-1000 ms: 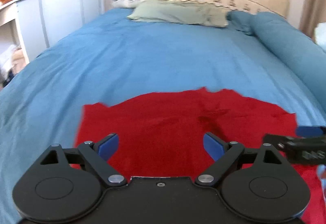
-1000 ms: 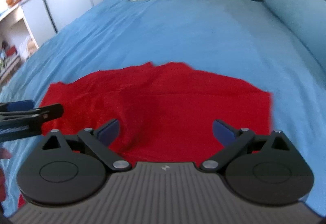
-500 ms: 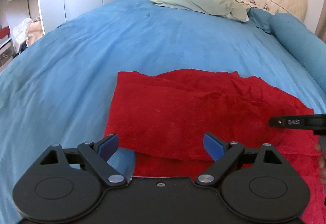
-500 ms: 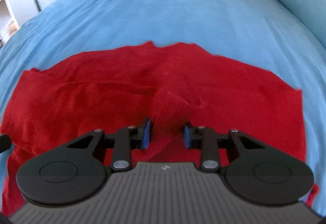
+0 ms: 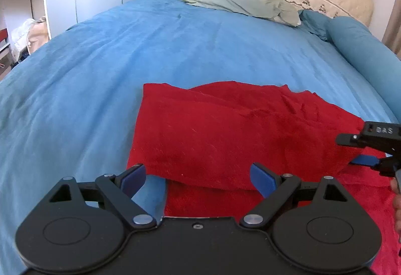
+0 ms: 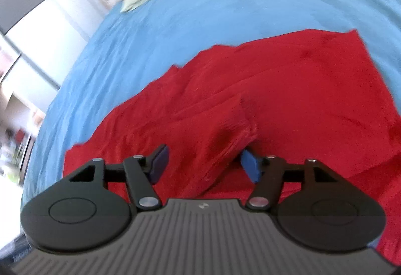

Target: Fold small clothes

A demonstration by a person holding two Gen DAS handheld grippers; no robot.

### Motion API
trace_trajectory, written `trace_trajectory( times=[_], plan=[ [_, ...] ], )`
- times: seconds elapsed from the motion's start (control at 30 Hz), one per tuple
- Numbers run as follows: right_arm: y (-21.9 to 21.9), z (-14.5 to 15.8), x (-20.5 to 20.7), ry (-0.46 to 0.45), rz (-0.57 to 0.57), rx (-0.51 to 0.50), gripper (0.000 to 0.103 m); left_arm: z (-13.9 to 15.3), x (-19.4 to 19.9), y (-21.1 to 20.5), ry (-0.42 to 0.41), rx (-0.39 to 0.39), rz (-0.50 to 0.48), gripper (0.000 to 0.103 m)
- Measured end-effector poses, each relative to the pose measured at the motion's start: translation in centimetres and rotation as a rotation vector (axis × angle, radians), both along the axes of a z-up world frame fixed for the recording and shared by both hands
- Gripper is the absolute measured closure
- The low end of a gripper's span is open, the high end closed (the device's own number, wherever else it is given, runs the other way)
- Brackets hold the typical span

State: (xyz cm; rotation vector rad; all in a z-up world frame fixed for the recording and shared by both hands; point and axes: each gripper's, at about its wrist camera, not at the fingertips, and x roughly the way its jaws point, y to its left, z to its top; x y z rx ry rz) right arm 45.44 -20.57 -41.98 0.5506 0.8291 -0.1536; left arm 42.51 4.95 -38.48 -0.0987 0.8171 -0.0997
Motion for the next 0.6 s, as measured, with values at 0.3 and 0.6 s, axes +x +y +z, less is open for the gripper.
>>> trace_trajectory(
  times=[0.3, 0.6],
  plan=[
    [1.5, 3.9, 2.4, -0.015, 0.124, -0.133, 0.083, 0.1, -0.3, -0.3, 0.008, -0.001, -0.009, 0.010],
    [-1.5, 12.8, -0.3, -0.180, 0.159, -0.410, 0.083, 0.4, 0.4, -0.6, -0.007, 0.002, -0.066, 0.010]
  ],
)
